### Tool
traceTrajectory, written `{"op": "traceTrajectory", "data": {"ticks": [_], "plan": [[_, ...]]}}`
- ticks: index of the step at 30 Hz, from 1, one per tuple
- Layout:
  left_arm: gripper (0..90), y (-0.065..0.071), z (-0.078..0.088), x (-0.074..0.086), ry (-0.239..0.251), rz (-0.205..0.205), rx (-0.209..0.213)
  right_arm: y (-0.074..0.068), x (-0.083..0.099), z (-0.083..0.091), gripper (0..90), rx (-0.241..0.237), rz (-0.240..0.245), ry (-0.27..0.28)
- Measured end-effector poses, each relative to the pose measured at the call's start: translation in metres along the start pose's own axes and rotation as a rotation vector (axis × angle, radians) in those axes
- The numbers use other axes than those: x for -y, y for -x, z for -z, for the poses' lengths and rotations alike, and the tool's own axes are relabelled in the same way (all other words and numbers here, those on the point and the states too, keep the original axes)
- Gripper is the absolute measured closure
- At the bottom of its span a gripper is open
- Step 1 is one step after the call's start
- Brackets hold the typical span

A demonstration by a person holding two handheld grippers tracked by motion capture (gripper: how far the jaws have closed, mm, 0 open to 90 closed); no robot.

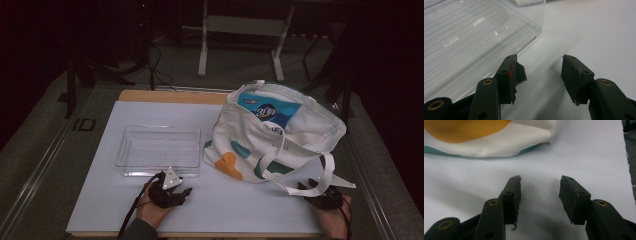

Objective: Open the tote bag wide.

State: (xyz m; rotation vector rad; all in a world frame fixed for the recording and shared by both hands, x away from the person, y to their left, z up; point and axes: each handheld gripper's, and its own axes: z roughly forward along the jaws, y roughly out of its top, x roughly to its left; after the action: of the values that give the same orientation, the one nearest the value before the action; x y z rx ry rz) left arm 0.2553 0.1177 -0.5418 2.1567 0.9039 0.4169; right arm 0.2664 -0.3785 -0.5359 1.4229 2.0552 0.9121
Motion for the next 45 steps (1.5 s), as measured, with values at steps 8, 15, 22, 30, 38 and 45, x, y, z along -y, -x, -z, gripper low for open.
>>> {"op": "traceTrajectory", "data": {"ticks": [8, 15, 22, 30, 38, 45], "plan": [[54.2, 0.003, 0.001, 0.000, 0.000, -0.032, 0.001, 0.001, 0.000, 0.000, 54.1, 0.001, -0.010, 0.002], [57.0, 0.009, 0.002, -0.002, -0.006, -0.062, -0.029, 0.002, -0.001, 0.001, 60.3, 0.020, -0.016, 0.006], [59.8, 0.025, 0.013, -0.013, 0.000, -0.134, -0.005, 0.000, -0.001, 0.001, 62.8, 0.014, -0.016, 0.008], [59.5, 0.033, 0.042, -0.033, 0.030, -0.181, 0.020, -0.001, -0.002, 0.001, 74.6, 0.006, -0.027, 0.003], [58.7, 0.021, 0.051, -0.063, 0.074, -0.170, 0.015, 0.004, -0.004, 0.001, 84.3, 0.037, -0.045, -0.002], [58.8, 0.007, 0.047, -0.087, 0.082, -0.167, 0.006, 0.004, -0.007, 0.001, 88.9, 0.040, -0.048, -0.001]]}}
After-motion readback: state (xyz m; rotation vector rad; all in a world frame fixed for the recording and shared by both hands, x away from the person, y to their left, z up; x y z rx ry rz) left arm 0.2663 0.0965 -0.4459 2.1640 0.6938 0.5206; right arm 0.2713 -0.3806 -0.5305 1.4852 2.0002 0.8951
